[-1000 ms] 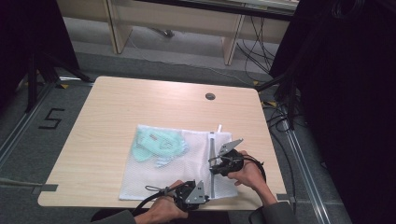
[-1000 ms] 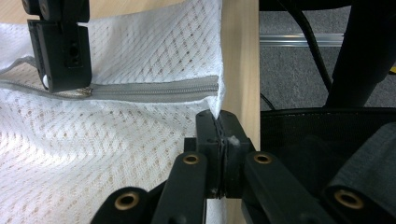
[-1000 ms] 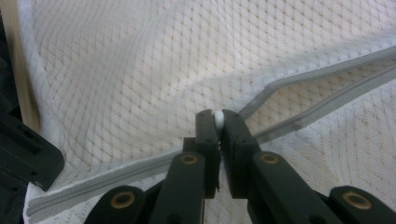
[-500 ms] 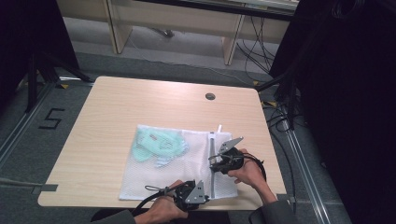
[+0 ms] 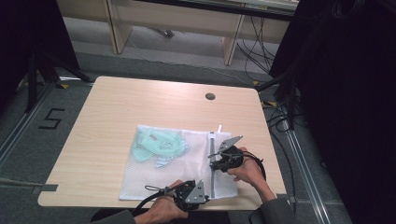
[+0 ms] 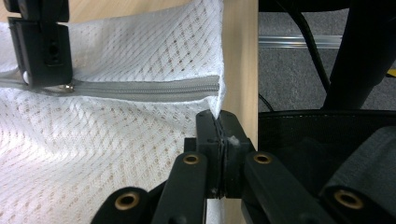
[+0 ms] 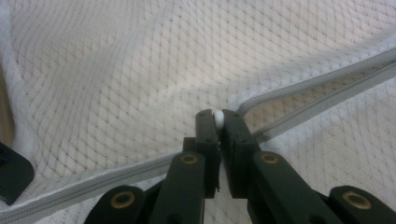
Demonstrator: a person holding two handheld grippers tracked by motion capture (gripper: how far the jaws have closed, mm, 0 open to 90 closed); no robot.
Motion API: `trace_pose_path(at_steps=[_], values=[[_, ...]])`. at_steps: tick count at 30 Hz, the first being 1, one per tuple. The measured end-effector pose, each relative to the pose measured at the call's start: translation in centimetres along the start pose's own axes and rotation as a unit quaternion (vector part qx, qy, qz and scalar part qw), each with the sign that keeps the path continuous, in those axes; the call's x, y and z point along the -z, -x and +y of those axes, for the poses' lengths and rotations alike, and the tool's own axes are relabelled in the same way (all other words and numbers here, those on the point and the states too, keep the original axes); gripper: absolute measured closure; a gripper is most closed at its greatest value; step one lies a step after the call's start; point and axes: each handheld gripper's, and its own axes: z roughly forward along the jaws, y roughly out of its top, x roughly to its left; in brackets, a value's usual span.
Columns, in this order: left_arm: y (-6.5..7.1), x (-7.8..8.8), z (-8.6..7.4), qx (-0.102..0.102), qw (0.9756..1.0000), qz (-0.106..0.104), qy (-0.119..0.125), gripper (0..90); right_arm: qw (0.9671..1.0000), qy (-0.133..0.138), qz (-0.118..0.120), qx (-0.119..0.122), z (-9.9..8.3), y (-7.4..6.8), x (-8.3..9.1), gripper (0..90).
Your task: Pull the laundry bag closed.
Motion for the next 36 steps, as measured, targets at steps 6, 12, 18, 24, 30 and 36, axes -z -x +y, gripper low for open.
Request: trace_pose_path(at_steps=[6, 12, 18, 24, 30, 36], values=[[0.0, 0.0, 0.0, 0.000, 1.0000, -0.001, -0.002, 88.7, 1.0000, 0.002, -0.002, 0.003, 0.2, 0.2, -0.2, 86.3], [-0.1, 0.1, 0.0, 0.000, 1.0000, -0.004, -0.005, 88.7, 1.0000, 0.002, -0.002, 0.002, 0.4, 0.5, -0.2, 86.3], [0.0, 0.1, 0.0, -0.005, 1.0000, -0.001, -0.005, 89.0, 1.0000, 0.003, 0.000, -0.002, 0.5, 0.9, -0.2, 86.3], [0.0, 0.1, 0.0, 0.000, 1.0000, -0.001, -0.002, 89.1, 1.0000, 0.008, 0.002, -0.005, 0.6, 1.1, -0.4, 86.3], [0.0, 0.1, 0.0, -0.004, 1.0000, -0.005, -0.007, 89.1, 0.9999, 0.009, -0.001, -0.009, 0.7, 1.5, -0.3, 86.3], [0.1, 0.0, 0.0, -0.002, 0.9999, -0.007, -0.007, 89.1, 0.9999, 0.006, -0.008, -0.009, 0.9, 1.9, -0.5, 86.3]])
